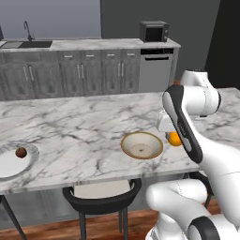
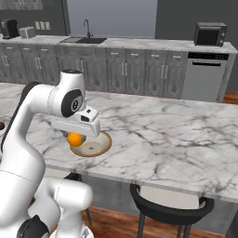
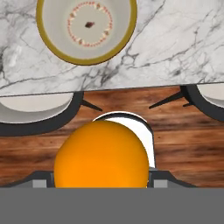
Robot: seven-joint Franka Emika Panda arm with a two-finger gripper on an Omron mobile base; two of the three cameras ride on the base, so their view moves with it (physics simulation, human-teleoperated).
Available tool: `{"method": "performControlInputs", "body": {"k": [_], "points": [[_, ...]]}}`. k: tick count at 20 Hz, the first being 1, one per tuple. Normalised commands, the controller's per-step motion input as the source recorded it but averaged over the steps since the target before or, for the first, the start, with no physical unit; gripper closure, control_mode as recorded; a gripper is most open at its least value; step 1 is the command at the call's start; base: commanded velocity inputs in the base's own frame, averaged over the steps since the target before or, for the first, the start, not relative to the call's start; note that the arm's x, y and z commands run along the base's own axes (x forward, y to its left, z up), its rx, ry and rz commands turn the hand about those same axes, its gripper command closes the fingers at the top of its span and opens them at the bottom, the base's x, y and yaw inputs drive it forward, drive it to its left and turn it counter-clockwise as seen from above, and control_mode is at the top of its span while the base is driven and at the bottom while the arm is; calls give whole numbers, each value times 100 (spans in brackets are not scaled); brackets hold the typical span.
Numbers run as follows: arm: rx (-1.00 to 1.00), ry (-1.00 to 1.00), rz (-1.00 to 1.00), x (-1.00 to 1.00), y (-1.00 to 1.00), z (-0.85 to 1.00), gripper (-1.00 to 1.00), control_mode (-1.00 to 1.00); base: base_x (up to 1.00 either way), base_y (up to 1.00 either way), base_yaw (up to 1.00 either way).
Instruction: Take the fruits from the plate on the dining counter and place two fruits in each bowl.
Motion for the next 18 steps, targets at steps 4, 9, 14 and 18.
{"method": "performControlInputs", "body": {"k": [4,9,14,18], "points": [[0,0,0,0,0,0,100,100,29,0,0],[0,0,0,32,0,0,100,-100,0,0,0],[0,0,0,90,1,0,100,-100,0,0,0],[0,0,0,100,1,0,100,-100,0,0,0]]}}
